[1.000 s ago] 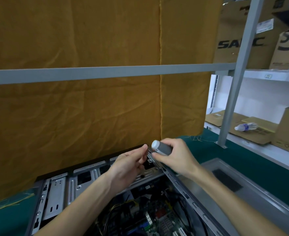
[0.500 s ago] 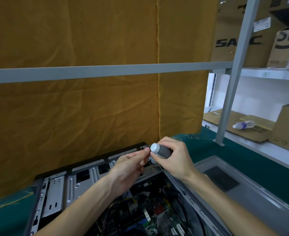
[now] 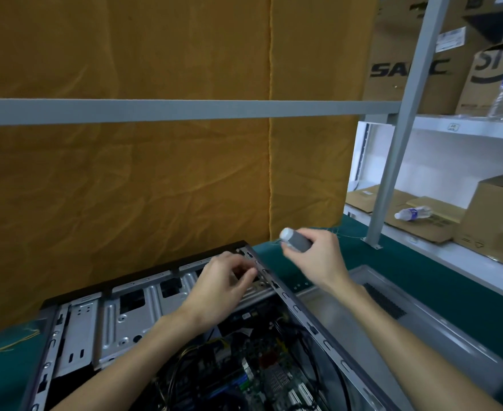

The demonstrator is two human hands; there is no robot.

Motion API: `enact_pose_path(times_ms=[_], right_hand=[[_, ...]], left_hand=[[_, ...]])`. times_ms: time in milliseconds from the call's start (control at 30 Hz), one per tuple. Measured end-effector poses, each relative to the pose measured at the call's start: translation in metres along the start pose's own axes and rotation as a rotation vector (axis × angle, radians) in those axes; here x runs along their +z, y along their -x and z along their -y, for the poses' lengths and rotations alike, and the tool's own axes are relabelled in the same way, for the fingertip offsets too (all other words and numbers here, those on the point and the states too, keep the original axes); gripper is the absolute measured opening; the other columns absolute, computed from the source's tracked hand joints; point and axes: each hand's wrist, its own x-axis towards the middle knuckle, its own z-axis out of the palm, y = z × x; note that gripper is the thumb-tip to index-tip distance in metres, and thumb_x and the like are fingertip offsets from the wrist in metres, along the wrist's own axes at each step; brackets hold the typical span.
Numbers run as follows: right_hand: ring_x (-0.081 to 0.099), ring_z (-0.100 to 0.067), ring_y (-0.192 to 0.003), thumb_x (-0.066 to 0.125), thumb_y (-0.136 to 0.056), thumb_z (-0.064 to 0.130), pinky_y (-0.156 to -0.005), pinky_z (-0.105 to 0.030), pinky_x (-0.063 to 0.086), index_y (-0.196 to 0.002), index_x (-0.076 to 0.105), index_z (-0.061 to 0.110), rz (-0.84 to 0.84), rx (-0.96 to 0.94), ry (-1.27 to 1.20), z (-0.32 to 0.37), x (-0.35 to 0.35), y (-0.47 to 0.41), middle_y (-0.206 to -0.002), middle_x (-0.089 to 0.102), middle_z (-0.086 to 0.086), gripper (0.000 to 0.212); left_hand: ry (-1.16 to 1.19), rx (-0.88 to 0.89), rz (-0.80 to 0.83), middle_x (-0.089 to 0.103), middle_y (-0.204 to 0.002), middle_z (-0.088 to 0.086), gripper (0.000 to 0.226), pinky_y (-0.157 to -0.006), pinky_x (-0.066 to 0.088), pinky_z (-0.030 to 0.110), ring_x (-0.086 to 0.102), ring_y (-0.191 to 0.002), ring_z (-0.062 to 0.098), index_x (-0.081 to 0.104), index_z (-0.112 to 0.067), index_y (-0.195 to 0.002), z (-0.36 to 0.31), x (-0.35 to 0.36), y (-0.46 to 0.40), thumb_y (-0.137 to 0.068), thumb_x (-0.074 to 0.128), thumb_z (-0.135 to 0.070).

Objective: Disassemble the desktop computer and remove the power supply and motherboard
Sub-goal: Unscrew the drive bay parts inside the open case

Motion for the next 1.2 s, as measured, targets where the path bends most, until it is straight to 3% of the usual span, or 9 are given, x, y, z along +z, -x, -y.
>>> enact_pose_path(times_ms=[67,167,233,367,667,833,933,1067,1200], right_hand=[[0.039,-0.006,-0.048,0.081,-0.079,0.025,-0.047,-0.024,0.03,-0.057,0.057,0.022,-0.014,0.194,0.099,-0.038,-0.01,-0.009,-0.048,0.046,0.012,0.033],[0.061,-0.015,-0.06,0.082,-0.079,0.026,-0.055,-0.027,0.046,-0.069,0.064,0.023,0.138,0.451,0.338,-0.088,-0.009,-0.009,-0.063,0.063,0.009,0.021],[0.067,-0.016,-0.071,0.081,-0.082,0.027,-0.063,-0.029,0.053,-0.08,0.069,0.022,0.271,0.52,0.484,-0.112,-0.001,-0.006,-0.075,0.069,0.004,0.013],[0.065,-0.02,-0.075,0.075,-0.084,0.027,-0.065,-0.031,0.05,-0.085,0.069,0.019,0.378,0.552,0.645,-0.132,0.009,-0.007,-0.082,0.068,0.0,0.01],[0.065,-0.021,-0.085,0.08,-0.081,0.027,-0.07,-0.03,0.046,-0.096,0.068,0.015,0.406,0.725,0.427,-0.136,0.005,-0.012,-0.09,0.067,-0.001,0.023],[0.066,-0.021,-0.069,0.069,-0.09,0.024,-0.053,-0.026,0.049,-0.096,0.065,0.011,0.435,0.745,0.381,-0.124,-0.011,0.019,-0.085,0.068,-0.008,0.015],[0.069,-0.025,-0.079,0.07,-0.09,0.027,-0.067,-0.034,0.056,-0.093,0.065,0.014,0.421,0.695,0.534,-0.117,-0.022,0.045,-0.091,0.069,-0.007,0.014],[0.069,-0.022,-0.089,0.076,-0.088,0.033,-0.082,-0.04,0.058,-0.101,0.064,0.02,0.357,0.714,0.569,-0.107,-0.027,0.059,-0.098,0.071,-0.001,0.022],[0.066,-0.023,-0.103,0.078,-0.085,0.038,-0.088,-0.037,0.055,-0.112,0.063,0.022,0.378,0.659,0.669,-0.088,-0.027,0.057,-0.113,0.069,-0.002,0.034]], left_hand=[[-0.113,0.027,0.096,0.058,-0.103,-0.022,0.017,-0.084,0.045,0.022,0.053,-0.1,0.0,0.069,-0.037,-0.11,0.011,-0.003,0.0,-0.1,0.058,-0.044],[-0.188,0.019,0.107,0.054,-0.109,-0.022,0.02,-0.093,0.043,0.028,0.045,-0.106,0.002,0.066,-0.038,-0.115,0.023,-0.006,-0.001,-0.1,0.056,-0.047],[-0.209,0.033,0.107,0.052,-0.11,-0.024,0.021,-0.095,0.041,0.028,0.042,-0.107,0.002,0.065,-0.04,-0.115,0.025,-0.006,-0.001,-0.1,0.054,-0.05],[-0.226,0.043,0.122,0.05,-0.111,-0.025,0.021,-0.096,0.039,0.027,0.04,-0.111,0.003,0.065,-0.04,-0.114,0.027,-0.005,-0.001,-0.1,0.053,-0.049],[-0.194,0.038,0.116,0.05,-0.114,-0.025,0.015,-0.098,0.038,0.026,0.04,-0.114,0.002,0.067,-0.038,-0.11,0.033,-0.003,-0.005,-0.099,0.057,-0.041],[-0.234,0.069,0.115,0.05,-0.111,-0.025,0.016,-0.096,0.041,0.03,0.04,-0.109,0.003,0.067,-0.039,-0.109,0.03,-0.003,-0.003,-0.099,0.055,-0.044],[-0.272,0.1,0.135,0.051,-0.115,-0.021,0.03,-0.1,0.041,0.034,0.041,-0.112,0.004,0.065,-0.039,-0.115,0.023,-0.006,0.0,-0.097,0.051,-0.058],[-0.416,0.137,0.302,0.042,-0.132,-0.019,0.07,-0.107,0.037,0.035,0.036,-0.122,0.004,0.048,-0.047,-0.135,0.019,-0.006,0.009,-0.079,0.043,-0.088],[-0.541,0.189,0.367,0.029,-0.146,-0.02,0.1,-0.115,0.026,0.034,0.023,-0.134,0.007,0.025,-0.047,-0.149,0.023,-0.004,0.013,-0.065,0.056,-0.092]])
